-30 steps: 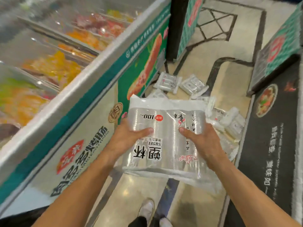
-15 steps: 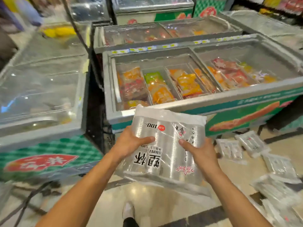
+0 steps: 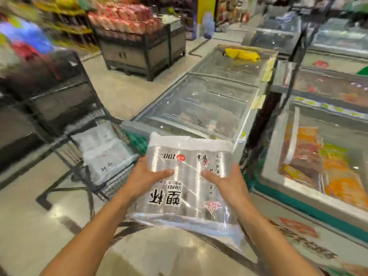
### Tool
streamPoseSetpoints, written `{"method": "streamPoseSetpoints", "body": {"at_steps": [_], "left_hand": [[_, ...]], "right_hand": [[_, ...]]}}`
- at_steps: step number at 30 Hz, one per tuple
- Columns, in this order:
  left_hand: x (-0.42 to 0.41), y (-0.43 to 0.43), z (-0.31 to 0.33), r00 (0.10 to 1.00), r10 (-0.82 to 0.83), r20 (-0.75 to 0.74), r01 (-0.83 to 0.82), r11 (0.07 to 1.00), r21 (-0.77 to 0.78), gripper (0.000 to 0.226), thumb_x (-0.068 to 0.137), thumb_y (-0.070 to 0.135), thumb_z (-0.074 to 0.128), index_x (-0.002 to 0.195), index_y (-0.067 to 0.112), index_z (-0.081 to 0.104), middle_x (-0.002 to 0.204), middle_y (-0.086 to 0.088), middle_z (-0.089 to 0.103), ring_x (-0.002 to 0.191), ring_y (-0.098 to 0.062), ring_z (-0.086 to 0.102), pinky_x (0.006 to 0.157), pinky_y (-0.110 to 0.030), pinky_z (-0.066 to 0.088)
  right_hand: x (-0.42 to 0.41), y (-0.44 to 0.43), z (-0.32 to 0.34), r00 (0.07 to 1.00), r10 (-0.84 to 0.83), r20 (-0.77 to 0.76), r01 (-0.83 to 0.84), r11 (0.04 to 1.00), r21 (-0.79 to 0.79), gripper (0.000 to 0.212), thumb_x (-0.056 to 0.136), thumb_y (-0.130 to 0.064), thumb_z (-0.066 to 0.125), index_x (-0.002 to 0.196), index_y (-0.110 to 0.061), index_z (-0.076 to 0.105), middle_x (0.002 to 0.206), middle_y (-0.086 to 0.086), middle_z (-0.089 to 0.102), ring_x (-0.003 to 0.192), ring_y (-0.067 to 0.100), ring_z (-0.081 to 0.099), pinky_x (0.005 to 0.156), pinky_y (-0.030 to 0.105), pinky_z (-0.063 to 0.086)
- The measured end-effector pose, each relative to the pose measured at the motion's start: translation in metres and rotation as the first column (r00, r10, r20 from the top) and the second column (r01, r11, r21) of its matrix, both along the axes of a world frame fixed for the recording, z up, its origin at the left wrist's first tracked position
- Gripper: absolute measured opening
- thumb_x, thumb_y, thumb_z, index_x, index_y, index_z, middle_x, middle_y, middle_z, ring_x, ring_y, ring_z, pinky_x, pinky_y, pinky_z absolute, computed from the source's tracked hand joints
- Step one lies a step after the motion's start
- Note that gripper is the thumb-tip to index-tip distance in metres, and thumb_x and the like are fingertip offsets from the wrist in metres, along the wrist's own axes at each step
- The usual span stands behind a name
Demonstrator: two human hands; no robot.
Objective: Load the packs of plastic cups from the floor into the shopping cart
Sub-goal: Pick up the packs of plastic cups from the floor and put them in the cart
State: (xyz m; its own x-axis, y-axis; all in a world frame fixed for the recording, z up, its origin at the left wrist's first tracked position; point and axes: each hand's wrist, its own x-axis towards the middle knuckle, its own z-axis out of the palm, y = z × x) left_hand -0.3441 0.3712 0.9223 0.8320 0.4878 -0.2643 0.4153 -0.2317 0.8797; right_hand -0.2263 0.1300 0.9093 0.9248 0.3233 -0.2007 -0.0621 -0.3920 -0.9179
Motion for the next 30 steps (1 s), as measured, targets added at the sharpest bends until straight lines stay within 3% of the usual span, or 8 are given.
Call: {"method": "streamPoseSetpoints", "body": {"at_steps": [5, 7, 11, 13, 17, 24, 27, 30], "left_hand": [[-0.034, 0.117, 0.008, 0.989, 0.145, -0.007, -0.145, 0.988, -0.046, 0.044, 0.085, 0.038, 0.091, 0.108, 0.032, 0.053, 0.101, 0.02, 0.061, 0.087, -0.002, 0.063, 0.095, -0.031, 0.049], [-0.041, 0.161, 0.002, 0.978, 0.206, -0.03, -0.207, 0.977, -0.044, 0.05, 0.08, 0.046, 0.093, 0.113, 0.031, 0.058, 0.107, 0.017, 0.069, 0.095, -0.005, 0.07, 0.097, -0.036, 0.056], [-0.041, 0.237, -0.023, 0.923, 0.373, -0.093, -0.376, 0.926, -0.024, 0.098, 0.051, 0.082, 0.094, 0.131, 0.036, 0.061, 0.119, 0.008, 0.078, 0.103, -0.018, 0.078, 0.089, -0.048, 0.064], [-0.032, 0.261, -0.027, 0.906, 0.414, -0.087, -0.42, 0.906, -0.055, 0.087, 0.058, 0.072, 0.096, 0.129, 0.033, 0.065, 0.113, 0.006, 0.081, 0.097, -0.019, 0.08, 0.086, -0.047, 0.064], [-0.005, 0.297, -0.019, 0.872, 0.485, -0.062, -0.489, 0.867, -0.098, 0.047, 0.082, 0.037, 0.093, 0.122, 0.024, 0.072, 0.1, 0.004, 0.084, 0.086, -0.017, 0.082, 0.081, -0.041, 0.065], [0.021, 0.378, -0.023, 0.764, 0.642, -0.058, -0.644, 0.757, -0.111, 0.036, 0.087, 0.027, 0.089, 0.117, 0.019, 0.072, 0.097, -0.004, 0.084, 0.085, -0.024, 0.082, 0.081, -0.049, 0.066], [0.029, 0.421, -0.031, 0.754, 0.655, -0.055, -0.656, 0.747, -0.105, 0.033, 0.089, 0.026, 0.087, 0.119, 0.017, 0.074, 0.097, -0.005, 0.084, 0.085, -0.025, 0.082, 0.083, -0.049, 0.066], [0.038, 0.472, -0.047, 0.747, 0.662, -0.064, -0.665, 0.741, -0.093, 0.033, 0.09, 0.027, 0.086, 0.118, 0.014, 0.075, 0.098, -0.005, 0.084, 0.086, -0.024, 0.082, 0.087, -0.051, 0.065]], "right_hand": [[0.014, 0.148, -0.01, 0.983, 0.184, -0.018, -0.184, 0.983, 0.001, 0.106, 0.068, -0.066, 0.092, 0.152, -0.023, 0.043, 0.148, -0.007, 0.055, 0.129, 0.018, 0.055, 0.103, 0.039, 0.046], [0.021, 0.197, -0.011, 0.97, 0.24, -0.047, -0.239, 0.971, 0.03, 0.11, 0.069, -0.064, 0.092, 0.155, -0.021, 0.038, 0.146, -0.011, 0.051, 0.131, 0.017, 0.052, 0.106, 0.039, 0.045], [0.047, 0.277, -0.013, 0.928, 0.343, -0.145, -0.343, 0.939, 0.026, 0.083, 0.08, -0.049, 0.091, 0.141, -0.021, 0.042, 0.112, -0.017, 0.052, 0.111, 0.016, 0.052, 0.091, 0.033, 0.04], [0.068, 0.318, -0.023, 0.906, 0.388, -0.17, -0.393, 0.92, 0.004, 0.079, 0.078, -0.053, 0.091, 0.133, -0.024, 0.042, 0.104, -0.022, 0.051, 0.108, 0.014, 0.053, 0.091, 0.033, 0.042], [0.106, 0.392, -0.029, 0.866, 0.483, -0.125, -0.49, 0.871, -0.027, 0.118, 0.048, -0.085, 0.088, 0.142, -0.026, 0.05, 0.134, -0.009, 0.066, 0.122, 0.021, 0.064, 0.105, 0.049, 0.053], [0.153, 0.521, -0.028, 0.755, 0.647, -0.106, -0.654, 0.756, -0.038, 0.119, 0.059, -0.077, 0.09, 0.15, -0.021, 0.04, 0.143, -0.01, 0.054, 0.132, 0.02, 0.056, 0.11, 0.049, 0.048], [0.168, 0.575, -0.04, 0.716, 0.684, -0.137, -0.692, 0.721, -0.016, 0.123, 0.069, -0.07, 0.09, 0.16, -0.015, 0.028, 0.161, 0.005, 0.045, 0.146, 0.03, 0.047, 0.116, 0.051, 0.044], [0.181, 0.634, -0.058, 0.689, 0.706, -0.163, -0.722, 0.689, -0.069, 0.12, 0.07, -0.07, 0.088, 0.158, -0.012, 0.031, 0.159, 0.009, 0.048, 0.139, 0.031, 0.052, 0.112, 0.051, 0.048]]}}
